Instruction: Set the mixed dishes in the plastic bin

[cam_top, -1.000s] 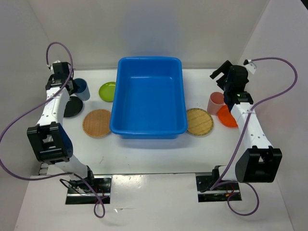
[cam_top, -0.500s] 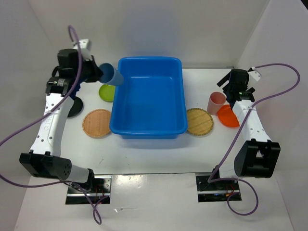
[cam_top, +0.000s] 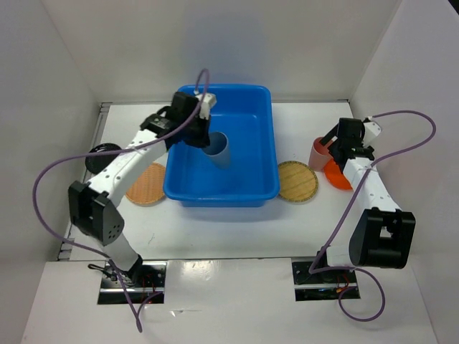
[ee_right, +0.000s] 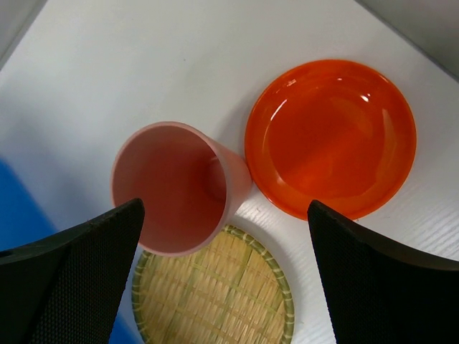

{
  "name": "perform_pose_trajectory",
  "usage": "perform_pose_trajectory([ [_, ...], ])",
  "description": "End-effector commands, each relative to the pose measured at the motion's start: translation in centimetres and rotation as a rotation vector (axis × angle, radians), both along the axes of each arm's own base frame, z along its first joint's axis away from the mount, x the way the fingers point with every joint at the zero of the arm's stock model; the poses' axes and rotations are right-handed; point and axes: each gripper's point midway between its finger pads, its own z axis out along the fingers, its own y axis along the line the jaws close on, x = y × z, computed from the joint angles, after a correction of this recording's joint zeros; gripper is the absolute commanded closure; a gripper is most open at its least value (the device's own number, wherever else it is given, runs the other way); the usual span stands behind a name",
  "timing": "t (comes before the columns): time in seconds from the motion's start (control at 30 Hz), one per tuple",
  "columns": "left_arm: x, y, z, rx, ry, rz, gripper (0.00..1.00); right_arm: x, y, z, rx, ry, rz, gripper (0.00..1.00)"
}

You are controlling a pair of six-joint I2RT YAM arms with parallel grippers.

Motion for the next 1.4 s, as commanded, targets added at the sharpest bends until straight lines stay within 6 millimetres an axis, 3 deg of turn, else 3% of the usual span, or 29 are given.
perform_pose_trajectory([
  [0.0, -0.4, -3.8, -1.2, 0.018, 0.013, -0.047, 1.00, 0.4, 0.0, 0.3, 0.008, -0.049, -0.001, 0.01],
  [0.1, -0.5, -7.9, -2.1, 0.069, -0.008, -0.077, 1.00, 0.8, 0.2, 0.3, 0.021, -0.071, 0.002, 0.01],
  [0.13, 0.0, -8.1, -3.7, 0.127, 0.003, -0.038, 1.00, 0.6, 0.0, -0.2, 0.029, -0.063, 0.001, 0.01],
  [0.2, -0.1, -9.6, -4.2, 0.134, 0.004, -0.047, 1.00, 0.5, 0.0, -0.2, 0.022, -0.059, 0.007, 0.01],
  [0.23, -0.2, -10.0, -5.3, 0.149, 0.020, -0.043, 1.00, 0.5, 0.0, -0.2, 0.022, -0.059, 0.007, 0.01],
  [0.4, -0.2, -10.8, -6.6, 0.104, 0.046, -0.034, 1.00, 0.4, -0.1, -0.4, 0.026, -0.064, 0.017, 0.01],
  [0.5, -1.4, -12.0, -8.3, 0.104, 0.080, -0.069, 1.00, 0.0, 0.1, -1.6, 0.051, -0.051, 0.019, 0.01],
  [0.7, -3.0, -14.3, -10.4, 0.125, 0.116, -0.139, 1.00, -0.5, -1.5, -3.0, 0.079, -0.034, -0.013, 0.05],
  [0.9, -3.0, -14.6, -11.2, 0.134, 0.112, -0.141, 1.00, 0.1, -1.9, -3.4, 0.087, -0.037, -0.025, 0.10],
  [1.0, -3.4, -14.2, -12.5, 0.160, 0.133, -0.148, 0.96, 0.4, -1.8, -3.9, 0.098, -0.025, -0.016, 0.14],
  [1.03, -3.4, -14.2, -13.0, 0.166, 0.140, -0.148, 0.95, 0.9, -1.9, -3.2, 0.093, -0.047, -0.015, 0.14],
  [1.17, -3.4, -13.6, -14.2, 0.193, 0.147, -0.134, 0.95, 1.5, -1.6, -4.2, 0.116, -0.030, -0.008, 0.19],
  [1.3, -4.0, -14.1, -14.4, 0.172, 0.165, -0.172, 0.81, 2.1, -1.8, -4.2, 0.115, -0.036, -0.007, 0.32],
  [1.33, -4.1, -14.3, -14.6, 0.169, 0.164, -0.188, 0.64, 2.2, -1.8, -4.5, 0.116, -0.027, -0.008, 0.38],
  [1.37, -4.3, -14.1, -14.6, 0.171, 0.167, -0.188, 0.59, 2.5, -1.9, -4.0, 0.113, -0.045, -0.007, 0.42],
])
